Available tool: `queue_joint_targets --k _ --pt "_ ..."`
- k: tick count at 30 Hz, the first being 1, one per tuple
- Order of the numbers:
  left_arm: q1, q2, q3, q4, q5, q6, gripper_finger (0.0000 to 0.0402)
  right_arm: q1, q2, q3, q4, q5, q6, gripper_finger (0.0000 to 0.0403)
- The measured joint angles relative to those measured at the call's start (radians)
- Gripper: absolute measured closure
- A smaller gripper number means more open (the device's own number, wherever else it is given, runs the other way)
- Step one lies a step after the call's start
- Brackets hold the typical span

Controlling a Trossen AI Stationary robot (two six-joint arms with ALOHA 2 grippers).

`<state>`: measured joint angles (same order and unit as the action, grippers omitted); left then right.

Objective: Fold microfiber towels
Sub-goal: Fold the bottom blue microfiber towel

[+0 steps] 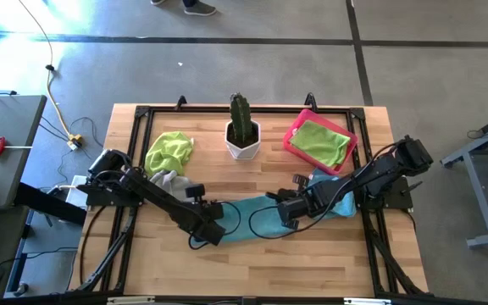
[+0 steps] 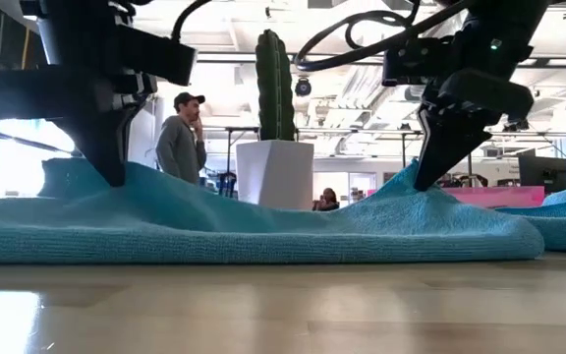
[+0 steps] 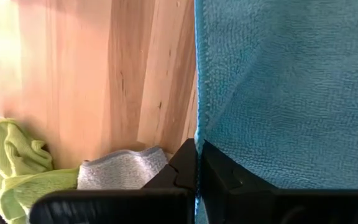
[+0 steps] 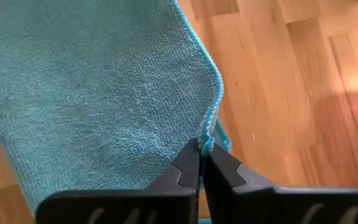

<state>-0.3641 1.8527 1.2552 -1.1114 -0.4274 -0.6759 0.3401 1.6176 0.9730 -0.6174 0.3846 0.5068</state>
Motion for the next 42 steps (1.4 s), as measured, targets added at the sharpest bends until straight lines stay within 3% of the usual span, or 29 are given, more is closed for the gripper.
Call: queue_joint_targets --k 5,10,17,21,25,33,42 --pt "0.000 0.009 0.000 0.007 -0.001 -0.006 0.0401 0.000 0.000 0.000 0.000 -0.019 -0.017 0.0385" --pt "0.000 0.008 0.000 0.008 0.001 -0.035 0.0397 0.003 0.000 0.000 -0.009 -0.020 -0.030 0.0320" --pt "0.000 0.008 0.000 -0.050 0.030 -0.048 0.0335 0.003 -0.039 0.000 -0.016 -0.032 -0.007 0.0251" --pt "0.000 0.008 0.000 -0.119 0.018 -0.054 0.0291 0.003 -0.066 0.000 -0.015 -0.078 0.093 0.0247" --pt "-0.008 0.008 0.000 -0.089 0.016 -0.018 0.0269 0.028 -0.061 0.000 -0.015 -0.101 0.195 0.0247" --pt "-0.108 0.008 -0.047 0.218 0.015 0.232 0.0275 0.120 -0.053 0.000 -0.027 -0.100 0.353 0.0247" --pt "-0.123 0.008 -0.170 0.331 0.050 0.065 0.0287 0.154 -0.052 -0.007 -0.053 -0.061 0.478 0.0247"
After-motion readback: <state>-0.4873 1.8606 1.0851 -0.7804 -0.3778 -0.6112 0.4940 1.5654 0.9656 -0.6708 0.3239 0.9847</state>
